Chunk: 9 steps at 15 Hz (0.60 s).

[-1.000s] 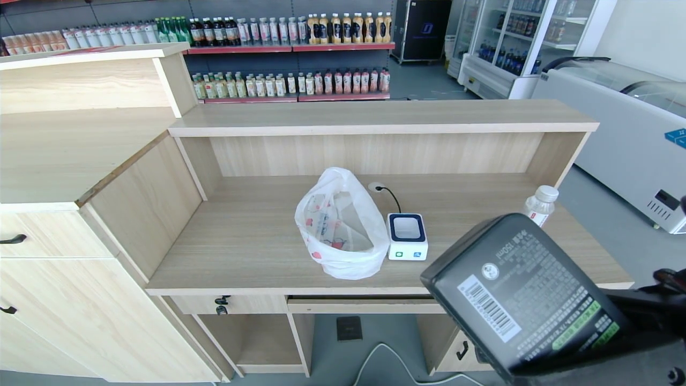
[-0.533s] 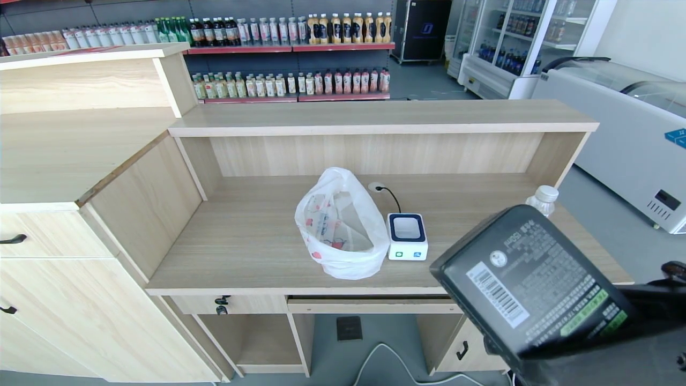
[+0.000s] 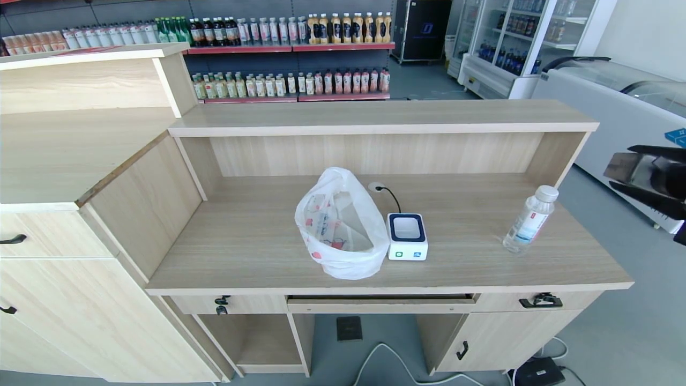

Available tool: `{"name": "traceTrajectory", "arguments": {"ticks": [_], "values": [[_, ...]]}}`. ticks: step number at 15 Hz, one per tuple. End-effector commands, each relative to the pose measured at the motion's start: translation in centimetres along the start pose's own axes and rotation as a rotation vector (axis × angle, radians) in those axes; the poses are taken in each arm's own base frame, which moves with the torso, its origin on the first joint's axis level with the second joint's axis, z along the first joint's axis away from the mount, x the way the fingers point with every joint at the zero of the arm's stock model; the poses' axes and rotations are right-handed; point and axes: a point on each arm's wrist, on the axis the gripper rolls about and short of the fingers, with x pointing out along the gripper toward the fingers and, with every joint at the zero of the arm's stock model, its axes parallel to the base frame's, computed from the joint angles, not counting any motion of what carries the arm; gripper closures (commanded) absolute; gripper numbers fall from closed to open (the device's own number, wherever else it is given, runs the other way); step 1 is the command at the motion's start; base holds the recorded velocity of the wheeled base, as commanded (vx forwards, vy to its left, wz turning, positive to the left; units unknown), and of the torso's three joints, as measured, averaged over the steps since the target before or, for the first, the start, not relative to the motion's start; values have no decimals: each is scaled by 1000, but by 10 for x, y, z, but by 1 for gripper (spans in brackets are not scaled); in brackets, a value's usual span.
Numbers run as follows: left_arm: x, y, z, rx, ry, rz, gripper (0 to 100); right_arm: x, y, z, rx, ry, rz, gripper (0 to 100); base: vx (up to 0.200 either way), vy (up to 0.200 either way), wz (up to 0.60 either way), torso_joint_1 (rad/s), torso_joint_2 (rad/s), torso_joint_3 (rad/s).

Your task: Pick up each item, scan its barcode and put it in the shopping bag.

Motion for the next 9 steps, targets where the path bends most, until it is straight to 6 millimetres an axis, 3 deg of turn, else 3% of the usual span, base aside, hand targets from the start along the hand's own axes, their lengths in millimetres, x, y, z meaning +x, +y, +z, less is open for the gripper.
{"name": "traceTrajectory", "arguments": {"ticks": [1, 3, 6, 7, 8, 9], "values": [[0, 0, 0, 0, 0, 0, 0, -14, 6, -27, 142, 126, -65, 100, 0, 0, 0, 0, 0, 0], [0, 0, 0, 0, 0, 0, 0, -13, 15, -35, 318, 138, -43, 100, 0, 0, 0, 0, 0, 0], [0, 0, 0, 0, 0, 0, 0, -10, 10, -34, 572, 184, -106, 100, 0, 0, 600, 7, -1, 4], [0, 0, 0, 0, 0, 0, 0, -3, 2, -34, 654, 170, -129, 100, 0, 0, 600, 2, -2, 7], [0, 0, 0, 0, 0, 0, 0, 23, -10, -31, 841, 88, -111, 100, 0, 0, 600, 2, 2, 2], [0, 0, 0, 0, 0, 0, 0, 35, -17, -33, 947, 64, -114, 100, 0, 0, 0, 0, 0, 0]]}}
